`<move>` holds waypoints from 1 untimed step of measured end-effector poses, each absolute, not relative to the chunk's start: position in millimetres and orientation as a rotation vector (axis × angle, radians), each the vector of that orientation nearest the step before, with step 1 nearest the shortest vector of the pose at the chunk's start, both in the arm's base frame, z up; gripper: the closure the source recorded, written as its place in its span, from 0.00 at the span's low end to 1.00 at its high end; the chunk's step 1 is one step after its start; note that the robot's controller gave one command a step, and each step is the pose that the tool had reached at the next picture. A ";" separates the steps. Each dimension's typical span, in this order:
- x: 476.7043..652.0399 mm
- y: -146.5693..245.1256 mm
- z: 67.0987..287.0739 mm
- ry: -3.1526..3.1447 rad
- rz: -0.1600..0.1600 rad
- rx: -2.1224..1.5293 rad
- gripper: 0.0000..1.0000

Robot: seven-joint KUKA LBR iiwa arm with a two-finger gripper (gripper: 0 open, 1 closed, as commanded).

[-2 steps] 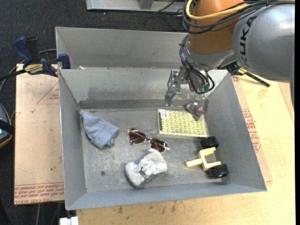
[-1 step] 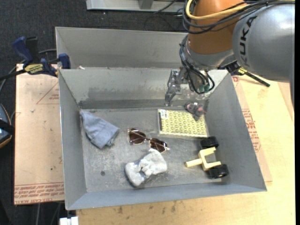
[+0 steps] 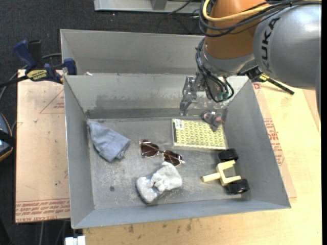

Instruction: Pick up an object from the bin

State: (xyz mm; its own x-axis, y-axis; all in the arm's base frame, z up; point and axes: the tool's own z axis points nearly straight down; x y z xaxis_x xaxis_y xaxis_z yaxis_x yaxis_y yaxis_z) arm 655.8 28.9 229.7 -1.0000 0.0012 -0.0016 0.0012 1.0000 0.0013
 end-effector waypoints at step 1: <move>655.8 28.9 229.7 3.140 0.002 0.002 1.00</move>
Offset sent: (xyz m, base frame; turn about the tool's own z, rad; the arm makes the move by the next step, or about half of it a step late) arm 0.0000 0.0000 0.0000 0.0000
